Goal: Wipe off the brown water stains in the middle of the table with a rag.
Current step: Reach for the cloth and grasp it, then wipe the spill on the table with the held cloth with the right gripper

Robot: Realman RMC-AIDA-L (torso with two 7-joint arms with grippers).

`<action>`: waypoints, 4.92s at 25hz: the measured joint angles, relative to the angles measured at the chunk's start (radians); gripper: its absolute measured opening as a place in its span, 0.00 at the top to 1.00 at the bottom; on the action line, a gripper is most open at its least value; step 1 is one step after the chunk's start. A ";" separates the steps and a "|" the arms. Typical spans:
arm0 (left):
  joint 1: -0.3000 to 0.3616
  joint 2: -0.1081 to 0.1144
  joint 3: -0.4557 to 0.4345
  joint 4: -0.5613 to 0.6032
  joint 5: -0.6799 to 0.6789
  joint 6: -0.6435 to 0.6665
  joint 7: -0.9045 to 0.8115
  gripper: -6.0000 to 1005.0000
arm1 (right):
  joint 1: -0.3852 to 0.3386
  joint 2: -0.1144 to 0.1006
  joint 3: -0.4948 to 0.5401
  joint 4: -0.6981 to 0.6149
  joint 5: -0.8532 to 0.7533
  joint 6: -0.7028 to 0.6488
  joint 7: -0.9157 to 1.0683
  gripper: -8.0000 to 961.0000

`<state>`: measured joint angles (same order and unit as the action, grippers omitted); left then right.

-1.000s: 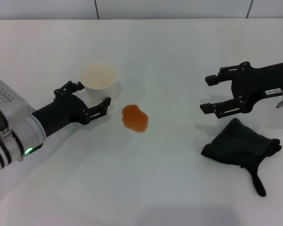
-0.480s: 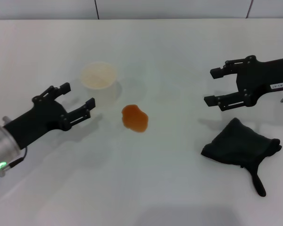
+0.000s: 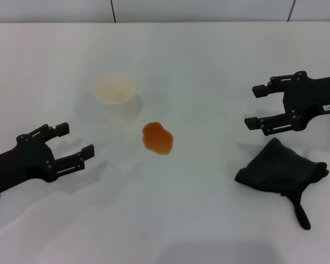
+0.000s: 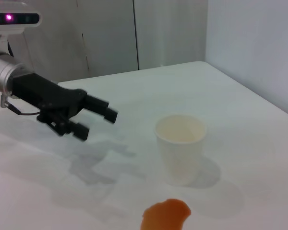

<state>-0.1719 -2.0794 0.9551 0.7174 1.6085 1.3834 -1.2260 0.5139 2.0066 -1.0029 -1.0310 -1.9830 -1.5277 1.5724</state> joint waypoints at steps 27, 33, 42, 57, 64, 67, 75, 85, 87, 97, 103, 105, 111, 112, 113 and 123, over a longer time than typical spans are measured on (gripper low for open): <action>-0.230 0.038 0.001 0.508 0.470 0.447 -0.497 0.11 | 0.029 0.003 -0.124 -0.219 -0.284 -0.174 0.385 0.19; -0.240 0.040 0.004 0.508 0.495 0.453 -0.502 0.11 | 0.019 0.003 -0.135 -0.169 -0.286 -0.162 0.332 0.19; -0.265 0.029 0.030 0.494 0.544 0.457 -0.507 0.11 | -0.014 0.005 -0.163 -0.147 -0.287 -0.096 0.295 0.19; -0.256 0.005 0.039 0.493 0.550 0.450 -0.505 0.11 | -0.024 0.002 -0.178 -0.089 -0.300 -0.038 0.263 0.50; -0.256 0.004 0.039 0.493 0.550 0.442 -0.507 0.11 | -0.020 0.003 -0.211 -0.084 -0.306 -0.009 0.262 0.56; -0.256 0.004 0.039 0.493 0.550 0.440 -0.507 0.11 | -0.020 0.003 -0.223 -0.084 -0.317 0.004 0.262 0.58; -0.265 0.004 0.039 0.484 0.550 0.436 -0.504 0.11 | -0.018 0.002 -0.240 -0.084 -0.328 0.033 0.261 0.74; -0.268 0.006 0.046 0.482 0.550 0.436 -0.500 0.11 | -0.008 0.001 -0.246 -0.084 -0.329 0.028 0.261 0.95; -0.265 0.006 0.057 0.482 0.550 0.436 -0.499 0.11 | -0.008 0.002 -0.246 -0.087 -0.329 0.033 0.261 0.95; -0.269 0.004 0.103 0.456 0.550 0.436 -0.497 0.11 | 0.018 0.005 -0.253 -0.089 -0.327 0.127 0.257 0.96; -0.272 0.004 0.105 0.450 0.550 0.436 -0.496 0.11 | 0.051 0.009 -0.303 -0.082 -0.312 0.189 0.253 0.96; -0.273 0.004 0.105 0.444 0.550 0.432 -0.496 0.11 | 0.063 0.010 -0.347 -0.080 -0.308 0.217 0.263 0.96; -0.281 0.003 0.125 0.430 0.549 0.423 -0.497 0.11 | 0.132 0.017 -0.447 -0.024 -0.287 0.295 0.310 0.96; -0.282 0.003 0.128 0.430 0.549 0.422 -0.498 0.11 | 0.138 0.017 -0.451 -0.017 -0.282 0.300 0.310 0.96; -0.283 0.003 0.131 0.430 0.547 0.419 -0.498 0.11 | 0.151 0.017 -0.459 -0.003 -0.266 0.315 0.310 0.96; -0.310 0.002 0.144 0.387 0.548 0.413 -0.497 0.11 | 0.208 0.017 -0.501 0.060 -0.197 0.412 0.317 0.96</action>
<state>-0.4820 -2.0770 1.0992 1.1047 2.1563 1.7963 -1.7230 0.7219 2.0233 -1.5042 -0.9708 -2.1803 -1.1162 1.8895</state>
